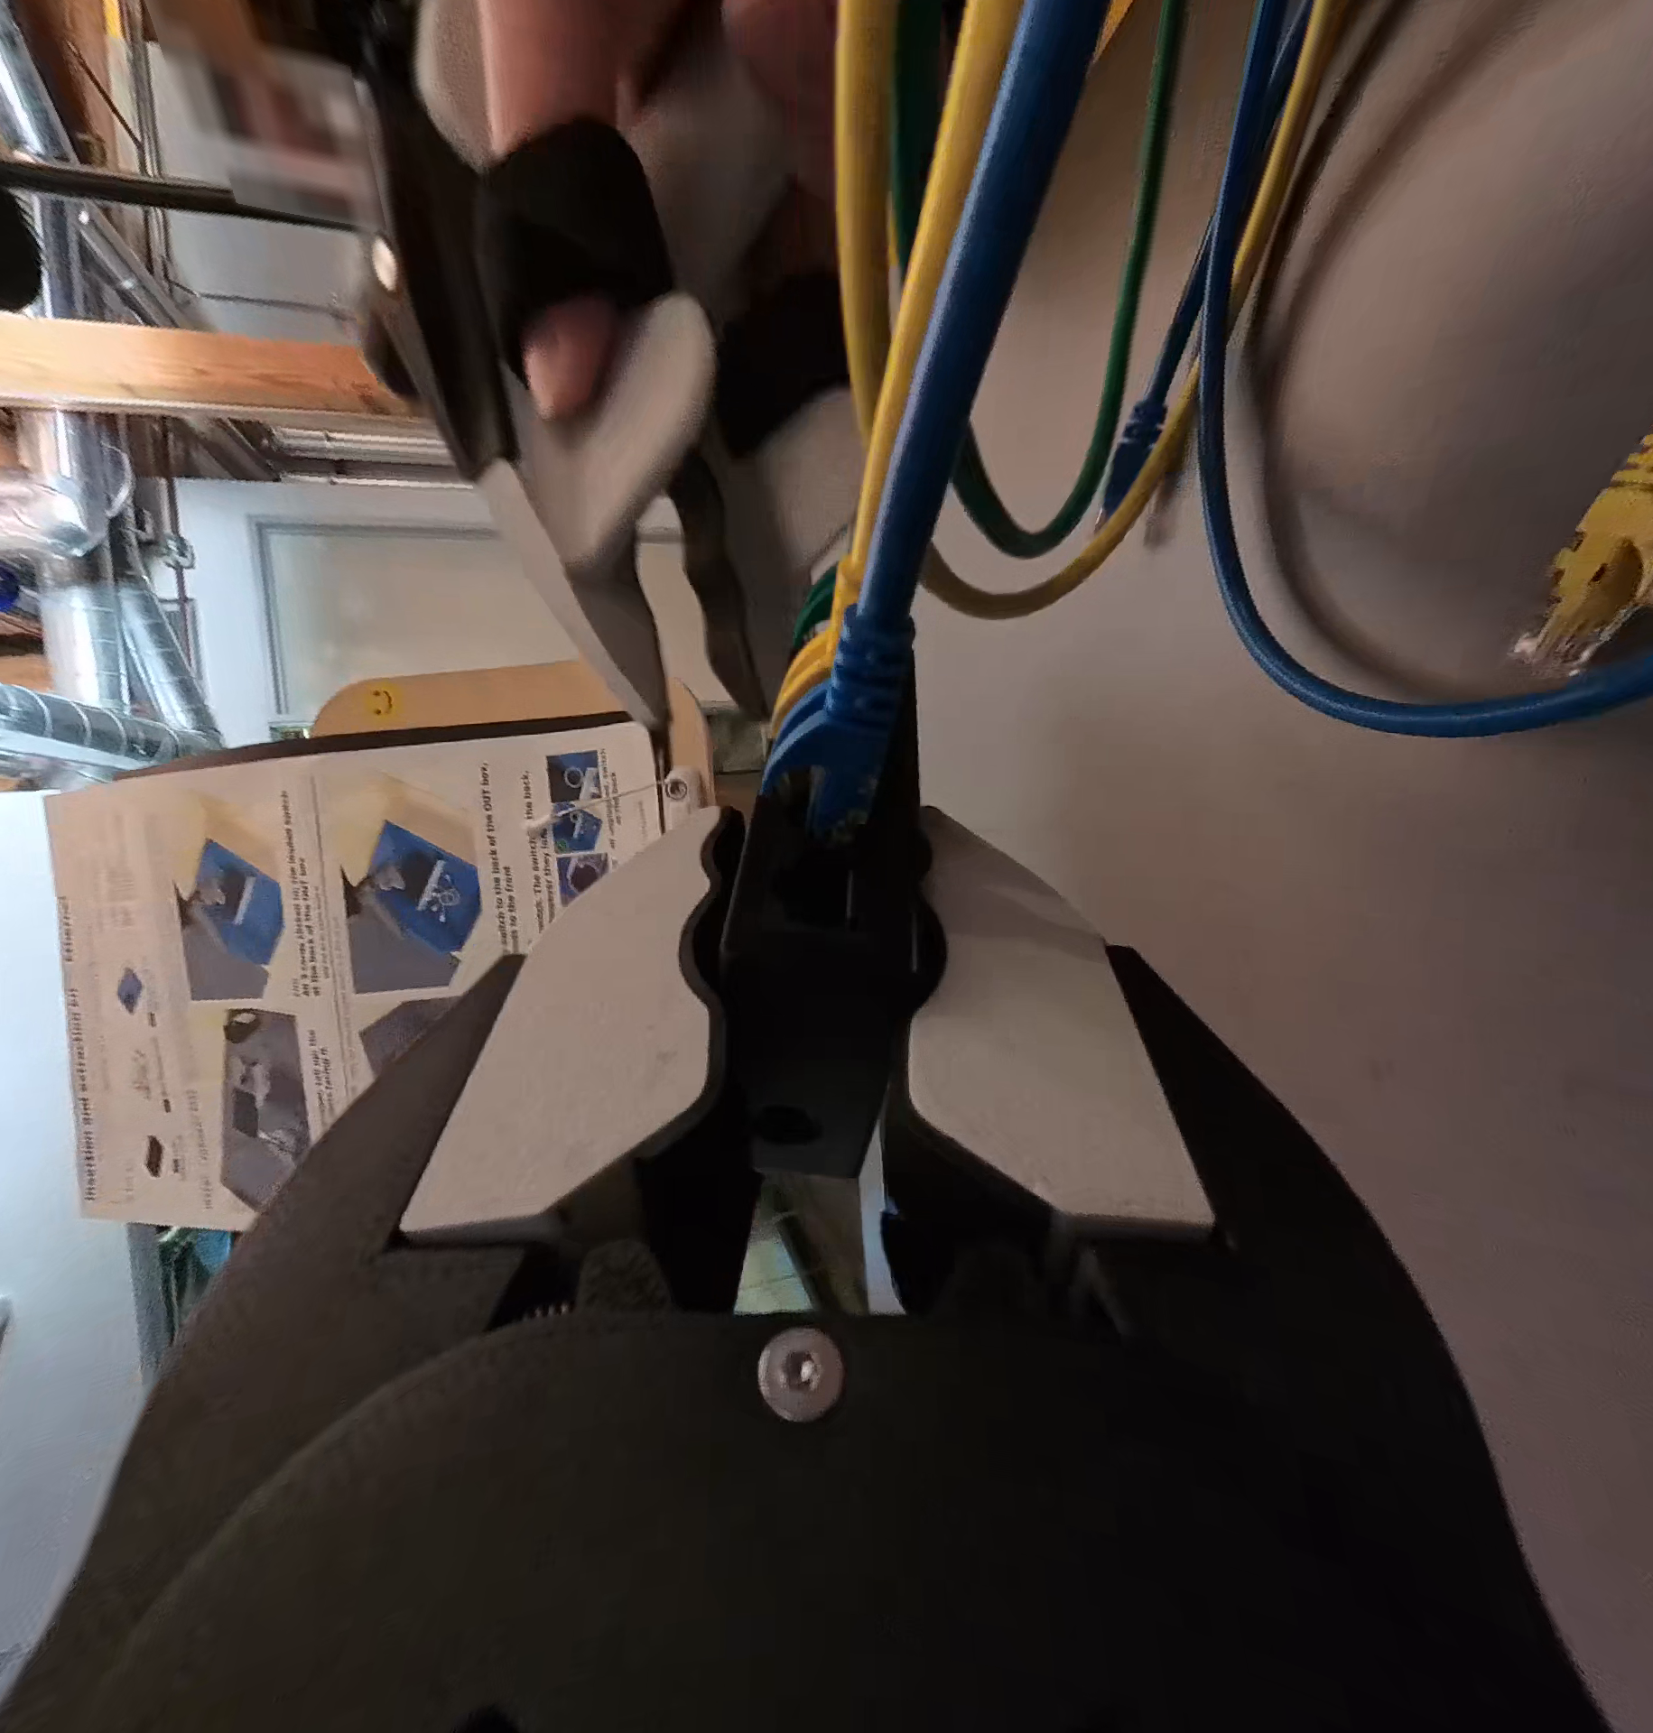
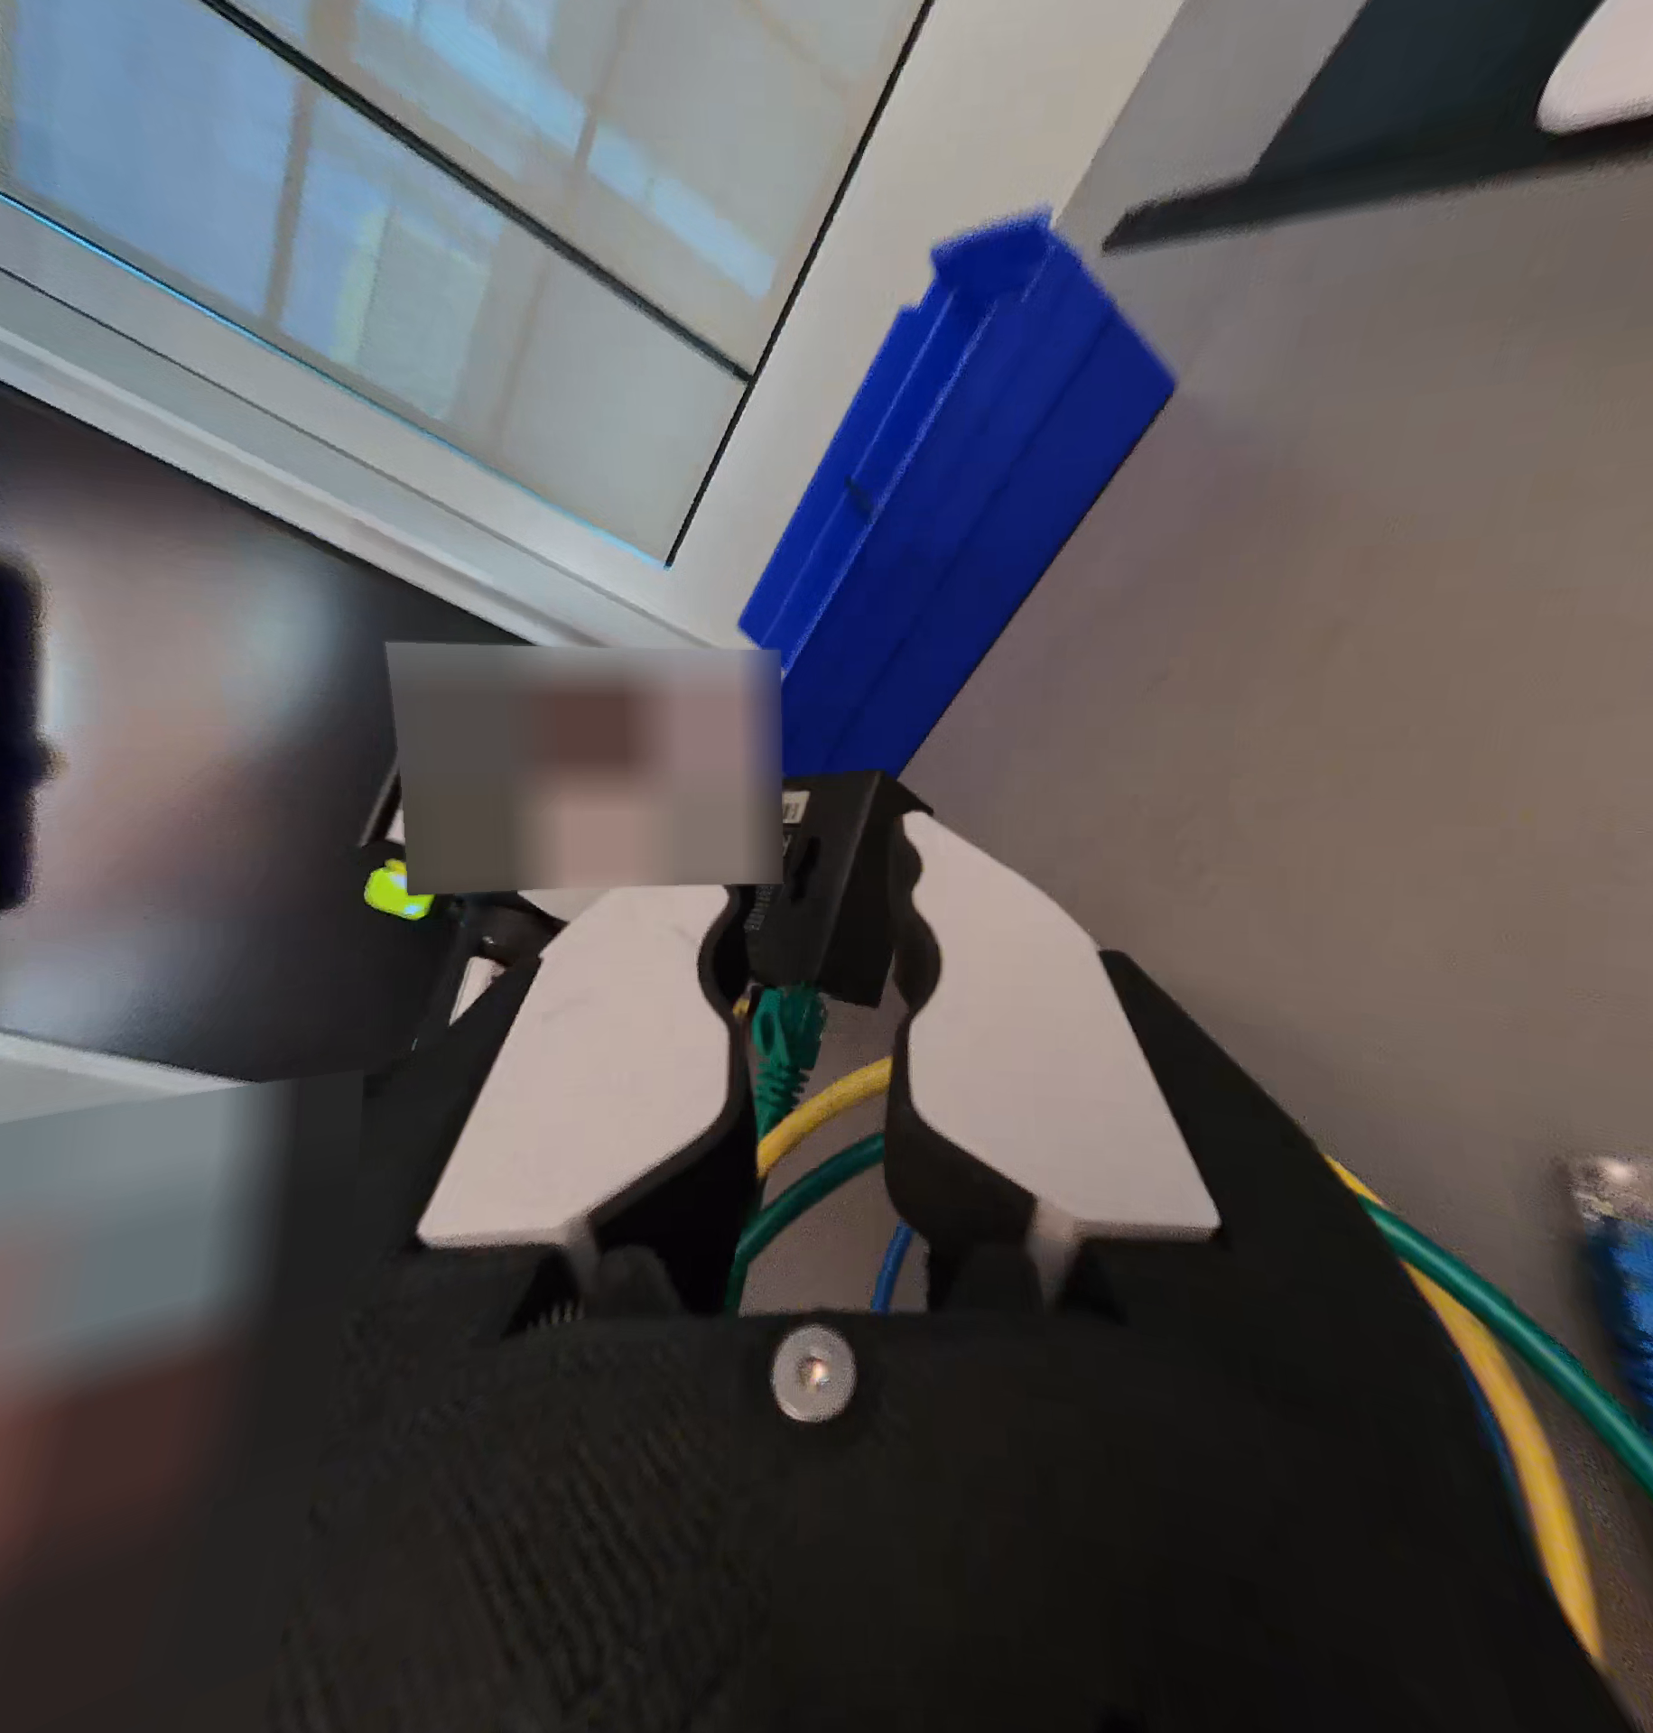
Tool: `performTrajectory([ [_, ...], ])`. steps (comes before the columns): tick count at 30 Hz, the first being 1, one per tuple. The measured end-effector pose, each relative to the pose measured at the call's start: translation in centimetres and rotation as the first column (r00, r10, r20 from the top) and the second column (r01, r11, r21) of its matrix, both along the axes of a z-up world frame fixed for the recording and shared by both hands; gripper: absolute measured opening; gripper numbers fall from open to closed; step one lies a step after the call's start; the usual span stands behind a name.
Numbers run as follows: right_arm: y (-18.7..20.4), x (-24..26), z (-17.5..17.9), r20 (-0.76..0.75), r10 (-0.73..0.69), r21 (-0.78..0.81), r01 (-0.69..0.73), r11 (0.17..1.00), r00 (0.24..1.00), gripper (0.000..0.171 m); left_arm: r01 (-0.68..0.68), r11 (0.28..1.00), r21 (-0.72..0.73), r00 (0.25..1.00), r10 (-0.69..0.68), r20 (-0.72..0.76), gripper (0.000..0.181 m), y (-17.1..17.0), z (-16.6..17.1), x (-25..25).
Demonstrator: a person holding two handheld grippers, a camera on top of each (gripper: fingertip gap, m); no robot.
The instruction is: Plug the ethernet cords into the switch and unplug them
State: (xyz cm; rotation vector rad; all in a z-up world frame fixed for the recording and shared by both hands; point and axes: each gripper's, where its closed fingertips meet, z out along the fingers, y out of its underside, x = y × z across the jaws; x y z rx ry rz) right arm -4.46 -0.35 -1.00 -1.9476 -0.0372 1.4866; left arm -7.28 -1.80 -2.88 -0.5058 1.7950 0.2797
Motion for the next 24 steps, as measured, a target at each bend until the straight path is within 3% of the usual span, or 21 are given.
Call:
performTrajectory([
  [3,0.7,2.2,1.8,0.099,-0.142,0.16,0.125,0.979,0.985,0.028,-0.019,1.0,-0.015,1.0,0.019,0.007,0.031,0.6,0.1,-0.1],
  [5,0.8,3.5,4.3,0.178,-0.276,0.398,0.187,0.898,0.945,0.028,-0.028,0.999,-0.041,0.999,0.029,0.026,0.031,0.9,0.3,-0.2],
  [7,-0.2,3.8,7.8,0.249,-0.453,0.713,0.155,0.684,0.856,0.025,-0.043,0.996,-0.073,0.998,0.047,0.047,0.031,1.4,0.9,-0.4],
  [9,-2.5,2.2,10.8,0.297,-0.6,0.907,-0.023,0.42,0.743,0.026,-0.056,0.995,-0.08,0.995,0.062,0.078,0.031,2.0,1.7,-0.8],
  [11,-4.9,-0.8,12.1,0.338,-0.688,0.94,-0.269,0.211,0.642,0.032,-0.066,0.995,-0.081,0.991,0.074,0.109,0.031,2.5,2.6,-1.3],
  [12,-5.5,-2.1,11.9,0.384,-0.717,0.907,-0.385,0.172,0.582,0.034,-0.071,0.993,-0.089,0.99,0.081,0.116,0.031,2.7,2.9,-1.5],
  [14,-6.1,-4.8,10.2,0.54,-0.684,0.799,-0.553,0.235,0.491,0.037,-0.09,0.992,-0.09,0.986,0.101,0.13,0.031,3.2,3.5,-1.9],
  [18,-6.0,-8.2,7.7,0.656,-0.656,0.671,-0.686,0.281,0.373,0.038,-0.134,0.989,-0.059,0.974,0.142,0.175,0.031,3.9,5.0,-2.5],
  [24,-4.0,-8.3,6.0,0.642,-0.757,0.547,-0.766,0.338,0.125,0.028,-0.186,0.982,0.021,0.971,0.18,0.158,0.032,4.1,5.2,-2.6],
])
